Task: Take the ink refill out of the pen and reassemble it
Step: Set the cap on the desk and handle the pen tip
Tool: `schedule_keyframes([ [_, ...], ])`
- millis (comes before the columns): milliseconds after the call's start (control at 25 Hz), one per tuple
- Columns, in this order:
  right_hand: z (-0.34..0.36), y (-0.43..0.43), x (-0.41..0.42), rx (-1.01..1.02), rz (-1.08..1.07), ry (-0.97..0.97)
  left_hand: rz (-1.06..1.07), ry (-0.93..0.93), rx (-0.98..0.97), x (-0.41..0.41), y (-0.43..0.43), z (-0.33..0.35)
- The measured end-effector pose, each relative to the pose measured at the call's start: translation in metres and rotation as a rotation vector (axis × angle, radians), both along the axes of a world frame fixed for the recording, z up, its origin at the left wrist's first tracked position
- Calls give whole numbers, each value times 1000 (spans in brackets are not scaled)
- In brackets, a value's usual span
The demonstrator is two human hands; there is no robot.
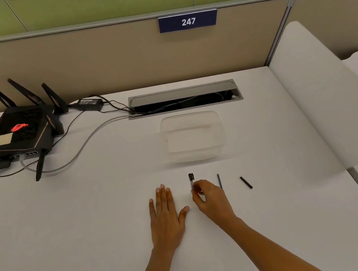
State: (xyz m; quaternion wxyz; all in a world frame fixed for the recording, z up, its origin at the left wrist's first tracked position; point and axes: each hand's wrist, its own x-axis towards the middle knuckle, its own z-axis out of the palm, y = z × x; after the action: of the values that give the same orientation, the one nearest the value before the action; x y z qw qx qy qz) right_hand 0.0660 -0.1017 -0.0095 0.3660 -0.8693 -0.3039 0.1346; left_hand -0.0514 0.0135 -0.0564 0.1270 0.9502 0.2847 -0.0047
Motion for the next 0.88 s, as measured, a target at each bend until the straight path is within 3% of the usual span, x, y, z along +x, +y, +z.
schedule_keyframes([
  [160,5,0,3,108,-33,-25,-15,38,15,2,-2,1],
  [360,2,3,3,-11,-51,86,-20,33,32,0,1,-2],
  [880,30,7,10,143,-46,-11,-23,17,4,0,0,0],
])
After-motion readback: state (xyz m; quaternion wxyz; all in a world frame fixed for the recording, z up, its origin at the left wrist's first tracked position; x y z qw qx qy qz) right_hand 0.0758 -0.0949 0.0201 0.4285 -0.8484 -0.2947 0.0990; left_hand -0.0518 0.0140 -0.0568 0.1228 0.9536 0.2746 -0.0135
